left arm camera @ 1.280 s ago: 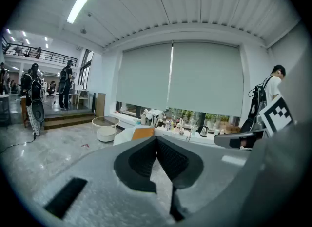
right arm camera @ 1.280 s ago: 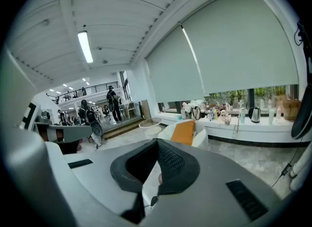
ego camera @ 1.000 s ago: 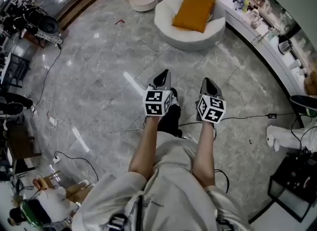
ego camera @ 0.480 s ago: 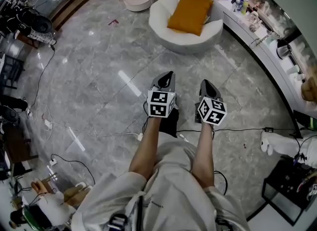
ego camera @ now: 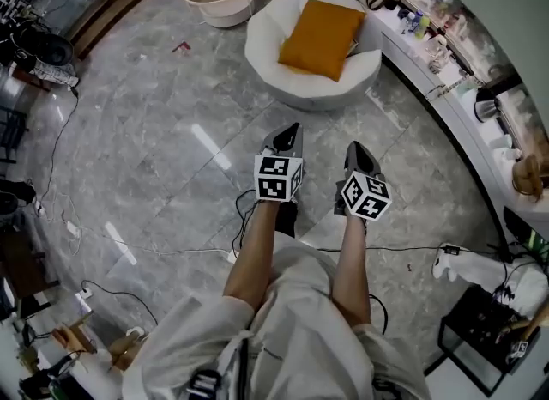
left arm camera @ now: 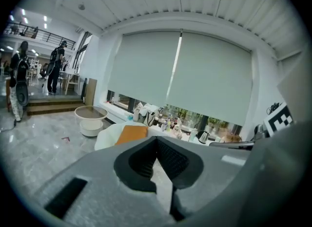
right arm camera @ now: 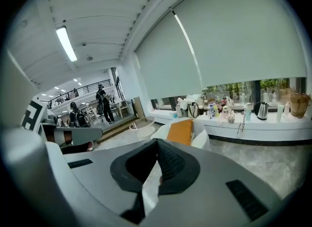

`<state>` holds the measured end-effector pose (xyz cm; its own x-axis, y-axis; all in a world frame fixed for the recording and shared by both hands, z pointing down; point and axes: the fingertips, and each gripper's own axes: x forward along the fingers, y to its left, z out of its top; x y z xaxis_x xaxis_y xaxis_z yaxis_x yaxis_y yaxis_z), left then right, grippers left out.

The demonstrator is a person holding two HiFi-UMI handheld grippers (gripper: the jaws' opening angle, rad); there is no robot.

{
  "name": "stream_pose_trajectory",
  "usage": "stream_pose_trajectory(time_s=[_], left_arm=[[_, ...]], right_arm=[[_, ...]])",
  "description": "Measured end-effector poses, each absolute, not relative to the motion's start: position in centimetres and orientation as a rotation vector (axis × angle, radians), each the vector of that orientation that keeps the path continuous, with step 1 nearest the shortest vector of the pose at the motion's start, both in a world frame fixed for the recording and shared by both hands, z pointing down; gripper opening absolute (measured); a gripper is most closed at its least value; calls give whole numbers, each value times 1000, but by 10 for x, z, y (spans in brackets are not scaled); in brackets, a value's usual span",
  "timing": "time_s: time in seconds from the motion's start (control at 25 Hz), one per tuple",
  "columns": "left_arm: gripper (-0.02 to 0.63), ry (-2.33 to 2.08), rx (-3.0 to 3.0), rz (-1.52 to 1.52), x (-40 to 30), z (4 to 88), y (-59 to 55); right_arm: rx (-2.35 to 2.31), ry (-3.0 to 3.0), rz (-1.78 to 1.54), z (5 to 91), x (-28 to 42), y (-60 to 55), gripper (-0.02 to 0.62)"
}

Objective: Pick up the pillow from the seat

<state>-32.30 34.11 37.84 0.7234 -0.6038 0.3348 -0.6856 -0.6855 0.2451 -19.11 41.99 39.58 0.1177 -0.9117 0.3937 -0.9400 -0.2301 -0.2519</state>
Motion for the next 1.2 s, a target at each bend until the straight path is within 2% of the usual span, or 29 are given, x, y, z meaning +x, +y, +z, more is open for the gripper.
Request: stream_pose_trajectory(time_s=[0.36, 0.6, 1.2], left_arm=[[9, -916, 2529, 252, -280, 378, 239], [9, -924, 2454, 109, -278, 375, 187], [9, -874, 2492, 279, -235, 398, 130]], right_arm=[[2262, -1939, 773, 399, -160, 312, 8], [2321, -2028, 787, 394, -147, 265, 8], [2265, -2096, 960, 418, -113, 207, 8]])
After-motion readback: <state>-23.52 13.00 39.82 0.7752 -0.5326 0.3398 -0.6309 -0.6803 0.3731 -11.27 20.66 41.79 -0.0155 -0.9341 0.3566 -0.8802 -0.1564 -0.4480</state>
